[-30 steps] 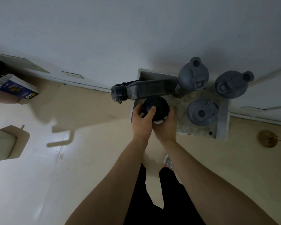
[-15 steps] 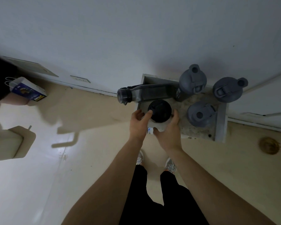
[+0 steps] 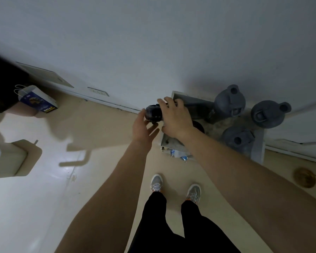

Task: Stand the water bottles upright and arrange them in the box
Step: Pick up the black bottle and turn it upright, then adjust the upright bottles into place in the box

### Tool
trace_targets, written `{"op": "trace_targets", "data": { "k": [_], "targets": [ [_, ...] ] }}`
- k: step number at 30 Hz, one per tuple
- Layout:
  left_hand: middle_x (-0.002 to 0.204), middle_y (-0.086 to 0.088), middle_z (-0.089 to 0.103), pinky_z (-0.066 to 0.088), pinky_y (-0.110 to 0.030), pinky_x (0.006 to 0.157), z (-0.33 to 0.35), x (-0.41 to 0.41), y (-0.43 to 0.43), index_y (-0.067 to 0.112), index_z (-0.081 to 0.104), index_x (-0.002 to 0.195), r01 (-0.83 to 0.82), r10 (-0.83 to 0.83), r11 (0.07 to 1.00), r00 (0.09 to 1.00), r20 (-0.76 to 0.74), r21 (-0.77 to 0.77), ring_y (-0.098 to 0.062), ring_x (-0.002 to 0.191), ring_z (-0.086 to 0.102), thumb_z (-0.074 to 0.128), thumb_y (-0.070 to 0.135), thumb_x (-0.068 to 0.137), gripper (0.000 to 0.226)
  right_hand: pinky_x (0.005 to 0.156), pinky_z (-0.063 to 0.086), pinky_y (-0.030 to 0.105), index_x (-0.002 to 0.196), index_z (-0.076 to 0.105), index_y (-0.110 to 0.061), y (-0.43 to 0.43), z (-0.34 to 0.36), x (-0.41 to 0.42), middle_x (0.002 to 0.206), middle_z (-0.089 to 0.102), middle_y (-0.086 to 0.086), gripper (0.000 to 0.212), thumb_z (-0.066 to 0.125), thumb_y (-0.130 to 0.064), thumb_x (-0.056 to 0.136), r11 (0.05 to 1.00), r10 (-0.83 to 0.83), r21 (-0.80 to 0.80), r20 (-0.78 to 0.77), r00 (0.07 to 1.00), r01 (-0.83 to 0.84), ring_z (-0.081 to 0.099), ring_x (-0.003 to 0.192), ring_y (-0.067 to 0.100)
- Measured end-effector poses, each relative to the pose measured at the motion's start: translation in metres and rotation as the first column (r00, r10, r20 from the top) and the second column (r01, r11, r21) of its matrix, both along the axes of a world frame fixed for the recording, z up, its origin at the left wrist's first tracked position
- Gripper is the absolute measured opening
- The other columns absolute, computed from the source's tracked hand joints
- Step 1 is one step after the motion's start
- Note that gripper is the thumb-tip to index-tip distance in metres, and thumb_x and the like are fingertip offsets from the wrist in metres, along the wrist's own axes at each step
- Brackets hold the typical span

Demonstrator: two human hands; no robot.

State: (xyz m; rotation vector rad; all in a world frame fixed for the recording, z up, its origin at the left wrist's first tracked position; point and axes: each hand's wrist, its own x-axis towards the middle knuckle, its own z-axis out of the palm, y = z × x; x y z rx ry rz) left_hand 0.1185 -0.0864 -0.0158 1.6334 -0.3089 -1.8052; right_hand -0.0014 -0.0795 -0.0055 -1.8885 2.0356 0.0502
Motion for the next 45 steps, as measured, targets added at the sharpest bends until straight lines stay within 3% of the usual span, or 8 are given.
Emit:
{"op": "trace_targets", "data": {
  "k": [5, 12, 14, 20, 25, 32, 40, 45],
  "targets": [
    [0.115, -0.008, 0.070, 0.059, -0.036, 0.090, 0.006, -0.014, -0.012, 0.011, 0.062, 0.126, 0.155, -0.117, 0.965, 0.976, 0.185, -0.210, -0.025, 0.104, 0.070, 0.069, 0.022, 0.089, 0.039, 0.100, 0.048, 0.050, 0.146, 0.034, -0.025, -0.015, -0.005, -0.008, 0.147, 0.044, 0.012, 0.070, 0.071, -0.020, 0.086, 0.997, -0.051, -0.065, -0.076, 0.996, 0.046, 0.039, 0.135, 0.040],
    [0.116, 0.005, 0.068, 0.054, -0.021, 0.088, 0.038, -0.055, -0.024, 0.024, 0.064, 0.117, 0.373, -0.215, 0.797, 0.910, 0.355, -0.475, -0.001, 0.102, 0.065, 0.071, 0.022, 0.087, 0.031, 0.087, 0.053, 0.036, 0.128, 0.049, -0.017, -0.024, 0.017, -0.068, 0.125, 0.061, 0.011, 0.060, 0.080, -0.030, 0.078, 0.942, -0.216, -0.186, 0.297, 0.930, 0.279, 0.063, 0.107, 0.032],
    [0.119, 0.004, 0.067, 0.052, -0.013, 0.086, 0.042, -0.066, -0.026, 0.018, 0.064, 0.119, 0.426, -0.253, 0.761, 0.889, 0.381, -0.490, 0.009, 0.097, 0.063, 0.070, 0.022, 0.088, 0.032, 0.086, 0.053, 0.033, 0.123, 0.050, -0.015, -0.021, 0.018, -0.078, 0.121, 0.062, 0.010, 0.057, 0.080, -0.031, 0.078, 0.919, -0.269, -0.167, 0.400, 0.876, 0.358, 0.063, 0.105, 0.029],
    [0.121, 0.002, 0.069, 0.050, -0.018, 0.088, 0.043, -0.088, -0.028, 0.019, 0.064, 0.126, 0.533, -0.334, 0.680, 0.837, 0.434, -0.503, -0.003, 0.101, 0.064, 0.071, 0.024, 0.088, 0.039, 0.084, 0.054, 0.026, 0.125, 0.048, -0.012, -0.007, 0.021, -0.089, 0.121, 0.067, 0.008, 0.057, 0.080, -0.029, 0.081, 0.855, -0.366, -0.096, 0.585, 0.724, 0.509, 0.066, 0.105, 0.024],
    [0.125, -0.002, 0.067, 0.054, -0.035, 0.095, 0.046, -0.088, -0.023, 0.019, 0.062, 0.127, 0.560, -0.360, 0.704, 0.811, 0.460, -0.436, -0.019, 0.111, 0.065, 0.070, 0.027, 0.087, 0.041, 0.082, 0.052, 0.026, 0.127, 0.047, -0.011, -0.003, 0.030, -0.089, 0.121, 0.067, 0.009, 0.058, 0.079, -0.023, 0.080, 0.860, -0.409, -0.032, 0.552, 0.726, 0.509, 0.067, 0.105, 0.026],
    [0.133, 0.007, 0.058, 0.045, -0.019, 0.081, 0.075, -0.087, -0.002, 0.025, 0.054, 0.132, 0.594, -0.245, 0.677, 0.739, 0.628, -0.435, -0.009, 0.111, 0.055, 0.067, 0.029, 0.089, 0.045, 0.107, 0.043, 0.039, 0.148, 0.033, -0.014, 0.023, 0.062, -0.100, 0.146, 0.048, 0.011, 0.085, 0.081, -0.018, 0.079, 0.887, -0.394, 0.011, 0.542, 0.743, 0.462, 0.050, 0.132, 0.028],
    [0.109, 0.002, 0.065, 0.056, -0.031, 0.080, 0.095, -0.149, 0.049, 0.020, 0.059, 0.118, 0.767, -0.354, 0.417, 0.631, 0.690, -0.487, -0.009, 0.092, 0.064, 0.065, 0.029, 0.087, 0.032, 0.089, 0.043, 0.027, 0.136, 0.049, -0.012, 0.100, 0.075, -0.194, 0.131, 0.054, 0.009, 0.050, 0.066, -0.023, 0.091, 0.654, -0.544, -0.182, 0.562, 0.624, 0.734, 0.056, 0.114, 0.025],
    [0.134, -0.012, 0.054, 0.047, -0.048, 0.096, 0.075, -0.211, 0.055, 0.018, 0.052, 0.134, 0.970, -0.311, 0.039, 0.239, 0.920, -0.239, -0.034, 0.120, 0.050, 0.064, 0.029, 0.086, 0.050, 0.099, 0.043, 0.039, 0.132, 0.055, -0.013, 0.142, 0.053, -0.248, 0.133, 0.049, 0.015, 0.046, 0.065, -0.021, 0.087, 0.534, -0.673, -0.190, 0.494, 0.550, 0.824, 0.049, 0.122, 0.034]
  ]
}}
